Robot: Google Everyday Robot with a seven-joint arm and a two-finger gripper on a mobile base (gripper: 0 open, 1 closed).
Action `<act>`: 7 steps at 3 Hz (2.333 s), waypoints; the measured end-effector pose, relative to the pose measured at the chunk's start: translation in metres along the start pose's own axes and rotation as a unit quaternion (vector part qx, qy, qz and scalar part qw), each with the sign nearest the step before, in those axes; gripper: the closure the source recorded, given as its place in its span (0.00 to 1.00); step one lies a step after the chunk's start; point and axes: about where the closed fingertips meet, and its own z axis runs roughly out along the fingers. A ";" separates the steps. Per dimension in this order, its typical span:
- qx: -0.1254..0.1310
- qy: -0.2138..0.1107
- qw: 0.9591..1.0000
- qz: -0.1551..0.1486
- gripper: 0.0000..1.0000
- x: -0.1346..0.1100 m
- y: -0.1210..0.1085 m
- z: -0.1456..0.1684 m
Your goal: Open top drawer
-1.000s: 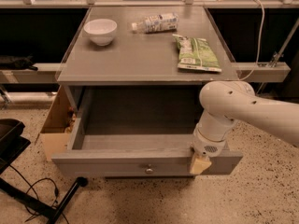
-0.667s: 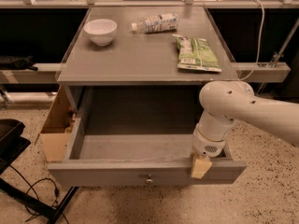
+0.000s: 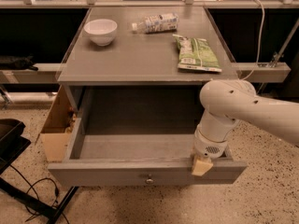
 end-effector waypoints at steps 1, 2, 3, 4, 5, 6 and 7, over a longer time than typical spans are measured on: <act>-0.008 0.002 1.000 0.002 1.00 0.004 0.008 -0.002; -0.017 0.004 1.000 0.003 1.00 0.008 0.016 -0.004; -0.026 0.004 1.000 0.003 1.00 0.010 0.023 -0.004; -0.035 0.004 0.999 0.002 1.00 0.012 0.029 -0.005; -0.042 0.004 0.999 0.001 1.00 0.013 0.034 -0.005; -0.044 0.002 0.999 0.006 1.00 0.016 0.038 -0.007; -0.050 0.002 0.999 0.005 1.00 0.017 0.042 -0.007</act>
Offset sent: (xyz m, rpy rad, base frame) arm -0.2446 -0.1064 0.1506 -0.0206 0.5457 0.0413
